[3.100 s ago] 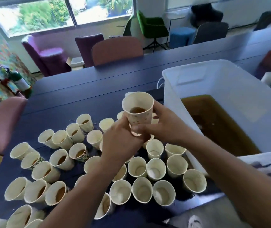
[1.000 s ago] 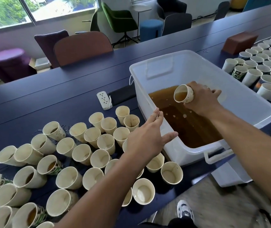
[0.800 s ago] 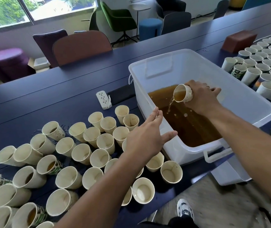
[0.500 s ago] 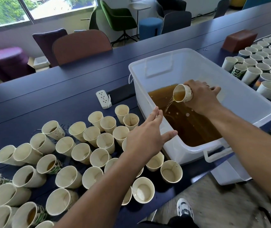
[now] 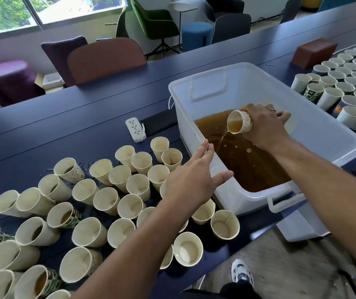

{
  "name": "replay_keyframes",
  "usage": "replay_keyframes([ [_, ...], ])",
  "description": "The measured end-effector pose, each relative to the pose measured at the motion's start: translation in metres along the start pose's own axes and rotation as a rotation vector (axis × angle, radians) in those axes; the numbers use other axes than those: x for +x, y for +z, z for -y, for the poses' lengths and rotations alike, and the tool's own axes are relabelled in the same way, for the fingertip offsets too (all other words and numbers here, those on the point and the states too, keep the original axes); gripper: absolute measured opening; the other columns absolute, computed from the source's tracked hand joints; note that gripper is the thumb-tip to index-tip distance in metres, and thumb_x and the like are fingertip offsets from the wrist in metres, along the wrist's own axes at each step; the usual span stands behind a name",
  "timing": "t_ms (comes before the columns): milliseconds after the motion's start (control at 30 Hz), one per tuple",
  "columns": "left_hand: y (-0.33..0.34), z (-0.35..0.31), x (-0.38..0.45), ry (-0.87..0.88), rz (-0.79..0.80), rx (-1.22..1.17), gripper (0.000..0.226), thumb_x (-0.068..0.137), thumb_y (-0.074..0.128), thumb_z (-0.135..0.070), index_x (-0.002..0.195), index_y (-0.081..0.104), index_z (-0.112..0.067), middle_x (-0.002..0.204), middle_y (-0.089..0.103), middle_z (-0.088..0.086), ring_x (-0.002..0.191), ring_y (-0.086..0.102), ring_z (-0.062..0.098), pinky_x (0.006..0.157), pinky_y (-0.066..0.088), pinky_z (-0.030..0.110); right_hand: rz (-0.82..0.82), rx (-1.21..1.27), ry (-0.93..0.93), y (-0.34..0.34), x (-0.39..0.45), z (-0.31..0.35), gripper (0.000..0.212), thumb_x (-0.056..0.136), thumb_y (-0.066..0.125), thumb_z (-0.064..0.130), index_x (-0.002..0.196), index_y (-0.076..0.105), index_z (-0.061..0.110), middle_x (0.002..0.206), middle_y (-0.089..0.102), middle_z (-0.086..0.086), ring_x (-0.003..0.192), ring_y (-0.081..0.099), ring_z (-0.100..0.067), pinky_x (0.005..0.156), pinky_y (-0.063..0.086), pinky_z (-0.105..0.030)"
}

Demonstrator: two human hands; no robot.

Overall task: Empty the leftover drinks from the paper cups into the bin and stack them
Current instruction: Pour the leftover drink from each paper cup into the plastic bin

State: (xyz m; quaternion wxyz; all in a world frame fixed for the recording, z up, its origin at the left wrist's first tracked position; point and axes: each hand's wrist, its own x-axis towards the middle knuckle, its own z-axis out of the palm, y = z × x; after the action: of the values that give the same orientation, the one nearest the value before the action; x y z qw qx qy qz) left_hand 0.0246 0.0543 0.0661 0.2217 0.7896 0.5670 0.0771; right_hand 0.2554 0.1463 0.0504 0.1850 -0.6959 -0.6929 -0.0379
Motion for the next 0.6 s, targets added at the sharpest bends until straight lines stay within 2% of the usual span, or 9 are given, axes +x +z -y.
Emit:
replay_keyframes([
  [167, -0.0015, -0.0016, -0.0017, 0.0, -0.003, -0.004, 0.087, 0.09, 0.044, -0.076, 0.161, 0.008, -0.041, 0.165, -0.006, -0.027, 0.143, 0.043, 0.014, 0.083, 0.06, 0.037, -0.038, -0.036, -0.005, -0.0007, 0.0002, -0.0002, 0.048, 0.079, 0.076, 0.029, 0.12, 0.054, 0.019, 0.118, 0.063, -0.012, 0.116, 0.045, -0.037, 0.086, 0.028, -0.049],
  [600, -0.0022, -0.002, -0.0028, 0.0, -0.002, -0.011, 0.087, 0.09, 0.045, -0.075, 0.161, 0.008, -0.041, 0.165, -0.006, -0.027, 0.144, 0.04, 0.014, 0.085, 0.059, 0.038, -0.073, -0.125, -0.068, -0.0012, 0.0008, 0.001, 0.048, 0.079, 0.078, 0.028, 0.121, 0.055, 0.019, 0.121, 0.062, -0.014, 0.12, 0.043, -0.039, 0.087, 0.028, -0.051],
])
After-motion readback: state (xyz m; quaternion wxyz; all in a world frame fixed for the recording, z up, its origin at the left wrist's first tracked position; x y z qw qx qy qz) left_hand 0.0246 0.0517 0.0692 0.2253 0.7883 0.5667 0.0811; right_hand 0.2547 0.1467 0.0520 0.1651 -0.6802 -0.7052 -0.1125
